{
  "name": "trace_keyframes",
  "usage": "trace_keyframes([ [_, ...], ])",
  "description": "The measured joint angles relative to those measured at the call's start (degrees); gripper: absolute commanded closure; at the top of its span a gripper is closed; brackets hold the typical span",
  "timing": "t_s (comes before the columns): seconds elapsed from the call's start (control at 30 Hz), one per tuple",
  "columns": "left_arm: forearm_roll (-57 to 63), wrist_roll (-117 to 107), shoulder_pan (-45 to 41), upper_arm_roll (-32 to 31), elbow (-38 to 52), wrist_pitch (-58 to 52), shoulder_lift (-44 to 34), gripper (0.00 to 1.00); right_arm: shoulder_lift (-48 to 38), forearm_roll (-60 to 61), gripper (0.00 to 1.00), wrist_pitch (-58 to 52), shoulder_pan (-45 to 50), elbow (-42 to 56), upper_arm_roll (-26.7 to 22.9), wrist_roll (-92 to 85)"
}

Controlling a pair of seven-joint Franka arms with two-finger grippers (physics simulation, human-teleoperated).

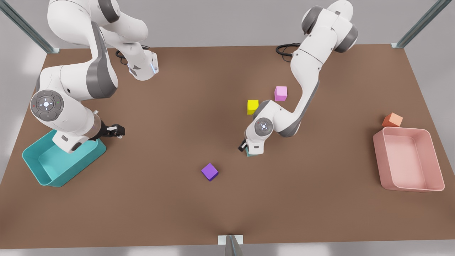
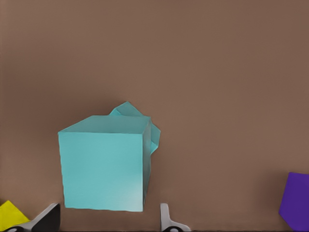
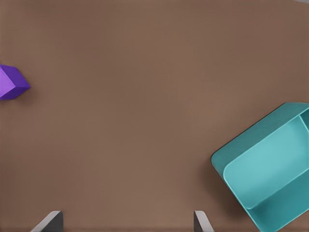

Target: Stack the two blue cubes on top of each other

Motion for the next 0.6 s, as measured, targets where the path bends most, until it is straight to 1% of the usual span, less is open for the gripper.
trace_keyframes([
  [0.1, -0.1, -0.9, 0.6, -0.9, 0.3, -1.9, -0.9, 0.0, 0.0, 0.0, 0.0, 0.0, 0.0, 0.0, 0.0, 0.0],
  [0.13, -0.4, -1.1, 0.7, -1.7, 4.0, -5.5, -3.4, 0.0, 0.0, 0.0, 0.0, 0.0, 0.0, 0.0, 0.0, 0.0],
  [0.17, -1.2, -1.4, 1.0, -2.1, 11.6, -12.0, -5.9, 0.0, 0.0, 0.0, 0.0, 0.0, 0.0, 0.0, 0.0, 0.0],
  [0.2, -2.1, -1.3, 4.0, -2.4, 20.6, -19.2, -7.3, 0.0, 0.0, 0.0, 0.0, 0.0, 0.0, 0.0, 0.0, 0.0],
  [0.23, -1.9, -0.3, 10.2, -2.5, 26.2, -25.4, -8.0, 0.0, 0.0, 0.0, 0.0, 0.0, 0.0, 0.0, 0.0, 0.0],
  [0.27, 0.1, 2.0, 17.0, -2.5, 29.1, -30.6, -8.3, 0.0, 0.0, 0.0, 0.0, 0.0, 0.0, 0.0, 0.0, 0.0],
  [0.3, 2.4, 5.2, 21.3, -2.3, 30.5, -34.6, -8.4, 0.0, 0.0, 0.0, 0.0, 0.0, 0.0, 0.0, 0.0, 0.0],
  [0.33, 4.1, 8.5, 24.6, -2.4, 31.3, -37.4, -8.4, 0.0, 0.0, 0.0, 0.0, 0.0, 0.0, 0.0, 0.0, 0.0],
  [0.37, 5.7, 12.4, 27.1, -0.8, 30.4, -39.5, -8.7, 0.0, 0.0, 0.0, 0.0, 0.0, 0.0, 0.0, 0.0, 0.0],
  [0.4, 6.9, 16.6, 29.2, 1.3, 24.2, -40.1, -12.3, 0.0, 0.0, 0.0, 0.0, 0.0, 0.0, 0.0, 0.0, 0.0],
  [0.43, 7.5, 20.5, 30.6, 2.4, 15.5, -39.2, -17.4, 0.0, 0.0, 0.0, 0.0, 0.0, 0.0, 0.0, 0.0, 0.0],
  [0.47, 7.2, 24.1, 31.5, 2.9, 13.3, -39.8, -19.8, 0.0, -0.2, 0.0, 0.0, 0.0, -0.1, 0.0, 0.0, 0.0],
  [0.6, 6.7, 36.8, 31.8, 3.4, 14.1, -43.1, -22.1, 0.0, -1.0, 1.1, 0.0, -0.3, -2.8, 0.6, -0.1, 0.1],
])
